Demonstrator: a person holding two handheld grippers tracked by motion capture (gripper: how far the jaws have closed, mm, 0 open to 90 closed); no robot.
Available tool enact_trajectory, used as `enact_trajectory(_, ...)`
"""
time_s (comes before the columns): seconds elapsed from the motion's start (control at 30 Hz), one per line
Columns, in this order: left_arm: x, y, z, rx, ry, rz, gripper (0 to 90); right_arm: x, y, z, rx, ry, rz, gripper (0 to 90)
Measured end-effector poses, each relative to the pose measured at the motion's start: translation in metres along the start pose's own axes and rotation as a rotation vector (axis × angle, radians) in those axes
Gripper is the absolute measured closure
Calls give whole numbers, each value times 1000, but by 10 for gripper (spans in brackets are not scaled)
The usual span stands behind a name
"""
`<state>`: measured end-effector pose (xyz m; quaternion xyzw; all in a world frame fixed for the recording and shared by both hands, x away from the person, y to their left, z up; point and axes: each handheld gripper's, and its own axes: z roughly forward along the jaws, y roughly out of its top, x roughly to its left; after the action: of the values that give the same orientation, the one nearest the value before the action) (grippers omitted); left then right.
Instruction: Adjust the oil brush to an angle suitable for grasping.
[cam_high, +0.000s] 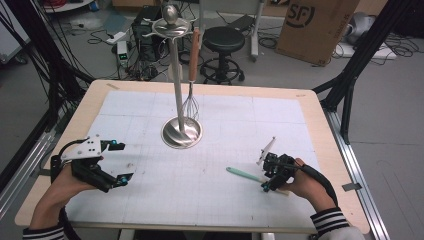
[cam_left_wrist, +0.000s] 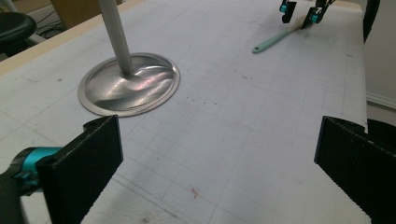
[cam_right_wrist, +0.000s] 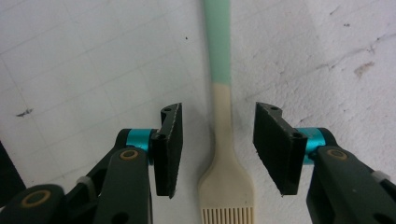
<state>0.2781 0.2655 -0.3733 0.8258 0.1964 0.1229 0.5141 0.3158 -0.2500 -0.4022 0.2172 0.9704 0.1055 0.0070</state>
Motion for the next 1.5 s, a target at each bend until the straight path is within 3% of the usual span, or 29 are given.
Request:
enact_trajectory(0.57,-1,-1,3,11,-8,1,16,0,13,6,107,-25,-29,698)
enact_trajectory(0.83,-2,0,4,12,-9,3,16,0,16,8,129,-11,-49,775)
enact_trajectory(0.97,-2,0,5,16,-13,5,16,-1,16,8,129,8,-26,813)
enact_trajectory(1.1,-2,0,5,15,-13,1,17,1,18,8,142,-7,-41,823)
enact_trajectory(1.17,-2,0,5,18,-9,1,17,0,17,8,134,-8,-61,824)
enact_trajectory(1.3,-2,-1,7,20,-11,2,17,1,18,1,76,-4,-51,825)
enact_trajectory(1.5,-1,-1,8,26,-12,2,17,0,22,-18,-49,18,-71,825)
